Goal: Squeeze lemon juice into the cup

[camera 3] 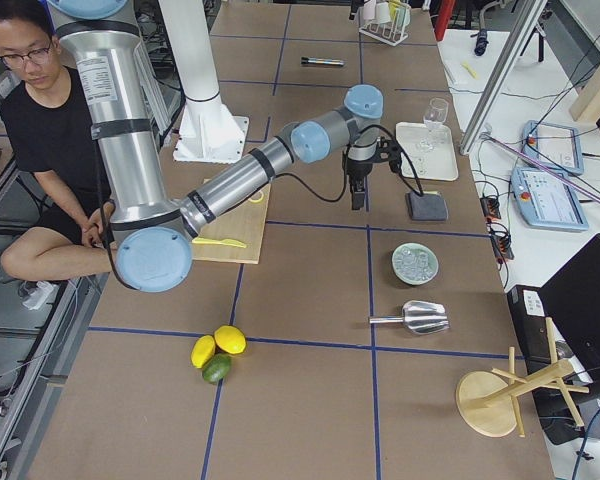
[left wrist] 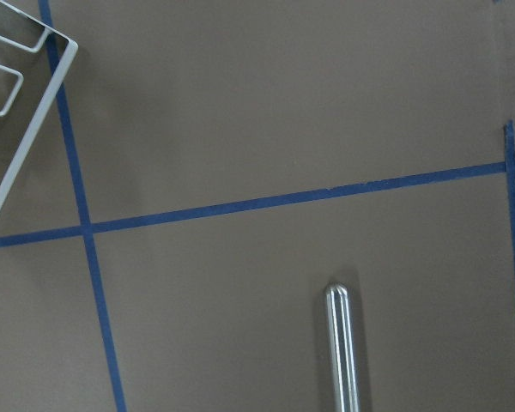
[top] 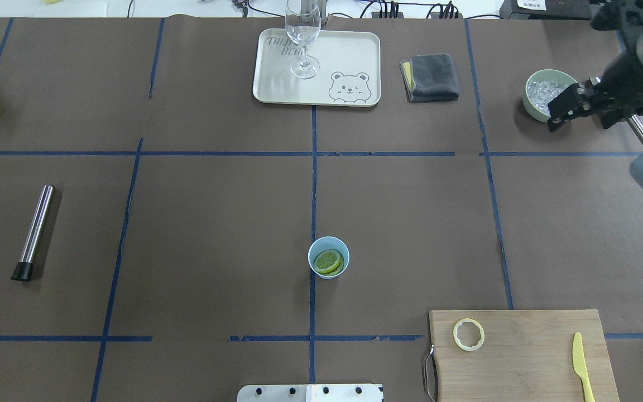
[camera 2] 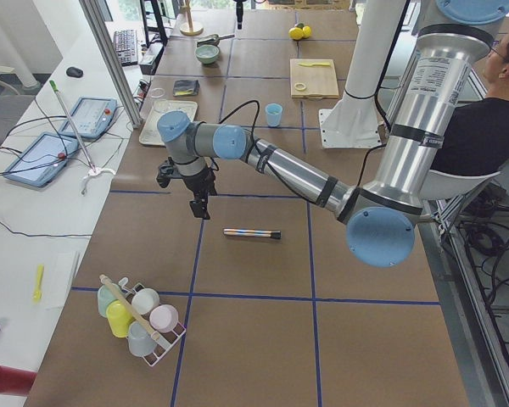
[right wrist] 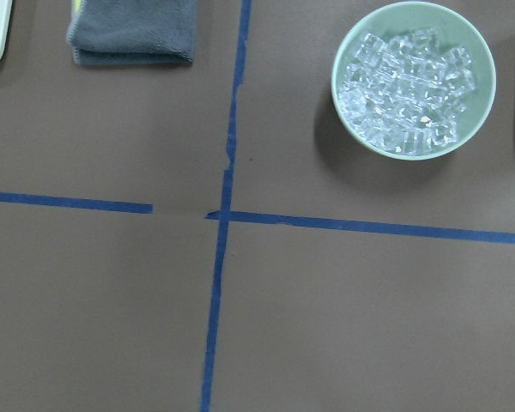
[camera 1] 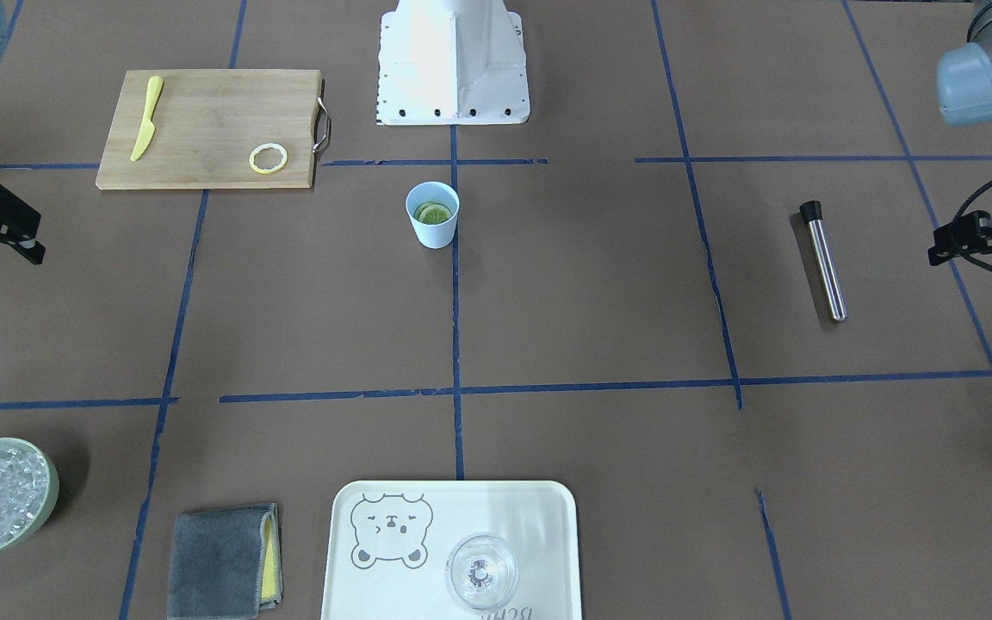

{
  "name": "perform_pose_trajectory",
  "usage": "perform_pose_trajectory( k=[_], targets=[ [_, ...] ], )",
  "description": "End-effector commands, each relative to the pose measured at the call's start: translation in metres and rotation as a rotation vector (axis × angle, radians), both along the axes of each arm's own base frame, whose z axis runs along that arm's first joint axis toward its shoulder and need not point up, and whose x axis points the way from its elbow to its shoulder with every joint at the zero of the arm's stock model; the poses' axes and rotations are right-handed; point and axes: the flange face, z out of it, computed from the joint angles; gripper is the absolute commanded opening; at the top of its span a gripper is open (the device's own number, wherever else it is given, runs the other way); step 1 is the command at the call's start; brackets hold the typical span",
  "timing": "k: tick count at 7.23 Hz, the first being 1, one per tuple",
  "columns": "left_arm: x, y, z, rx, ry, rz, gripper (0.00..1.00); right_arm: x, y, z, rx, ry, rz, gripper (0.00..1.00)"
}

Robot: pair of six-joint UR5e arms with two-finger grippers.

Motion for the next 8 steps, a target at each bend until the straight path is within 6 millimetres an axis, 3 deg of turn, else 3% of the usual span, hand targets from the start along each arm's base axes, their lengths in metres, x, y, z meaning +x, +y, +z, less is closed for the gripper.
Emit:
perform_pose_trajectory(
  k=[1, 2, 3, 5, 8],
  targets=[
    [0.043, 0.016, 0.055, -0.072, 0.055, 0.046, 1.0, 0.081, -0.003, 0.09, 0.038, -0.048, -0.037, 1.0],
    [0.057, 0.016, 0.07, -0.089, 0.052, 0.019, 1.0, 0.098, -0.007, 0.116, 0.011, -0.067, -0.035, 1.0],
    [0.072, 0.027, 0.086, -0.104, 0.049, 0.005, 1.0, 0.102, -0.008, 0.123, 0.004, -0.065, -0.032, 1.0],
    [0.104, 0.037, 0.093, -0.128, 0.054, -0.038, 1.0, 0.107, -0.005, 0.127, -0.003, -0.06, -0.021, 1.0],
    [0.143, 0.053, 0.107, -0.102, 0.056, 0.032, 1.0, 0.108, -0.004, 0.128, -0.018, -0.065, -0.01, 1.0]
  ],
)
